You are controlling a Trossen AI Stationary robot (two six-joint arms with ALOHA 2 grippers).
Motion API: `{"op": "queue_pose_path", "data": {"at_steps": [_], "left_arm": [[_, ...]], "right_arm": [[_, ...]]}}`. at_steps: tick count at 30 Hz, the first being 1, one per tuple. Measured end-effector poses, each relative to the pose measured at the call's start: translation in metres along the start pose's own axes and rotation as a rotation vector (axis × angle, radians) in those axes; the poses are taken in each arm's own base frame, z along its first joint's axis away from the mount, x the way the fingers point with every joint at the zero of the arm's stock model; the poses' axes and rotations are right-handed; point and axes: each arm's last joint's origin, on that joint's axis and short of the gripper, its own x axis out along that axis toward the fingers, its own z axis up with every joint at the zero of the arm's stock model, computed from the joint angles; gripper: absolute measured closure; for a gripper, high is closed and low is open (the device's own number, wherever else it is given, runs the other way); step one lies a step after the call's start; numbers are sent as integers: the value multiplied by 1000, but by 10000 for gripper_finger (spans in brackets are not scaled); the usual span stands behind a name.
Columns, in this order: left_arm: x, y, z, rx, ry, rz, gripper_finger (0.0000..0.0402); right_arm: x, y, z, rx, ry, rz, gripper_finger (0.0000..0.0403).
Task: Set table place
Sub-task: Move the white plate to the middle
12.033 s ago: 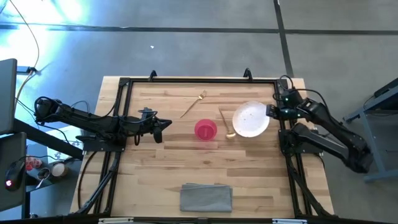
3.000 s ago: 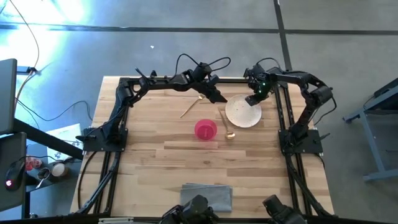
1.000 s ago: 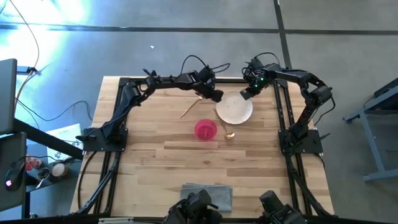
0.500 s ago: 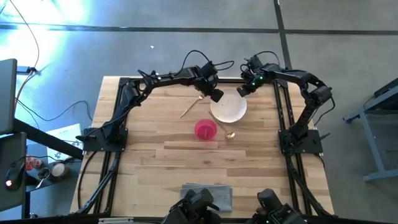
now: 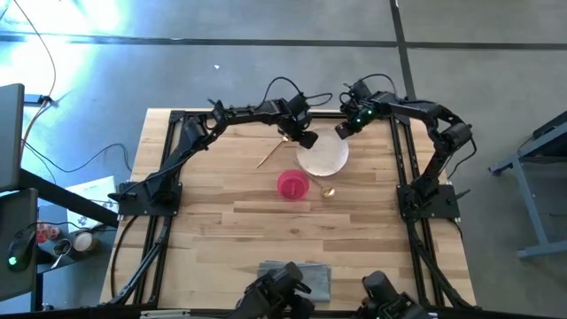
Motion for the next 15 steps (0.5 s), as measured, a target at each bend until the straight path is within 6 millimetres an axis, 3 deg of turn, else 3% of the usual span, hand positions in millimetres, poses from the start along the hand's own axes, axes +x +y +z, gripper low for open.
{"op": "queue_pose_path", "data": {"at_steps": [5, 9, 15], "left_arm": [[-22, -12, 18, 58, -88, 11, 195], [-36, -18, 26, 80, -126, 129, 195], [-26, -11, 22, 73, -87, 151, 195]], "right_arm": [[1, 3, 0, -15, 4, 3, 403], [1, 3, 0, -17, 5, 3, 403], [1, 3, 1, -20, -2, 6, 403]]}}
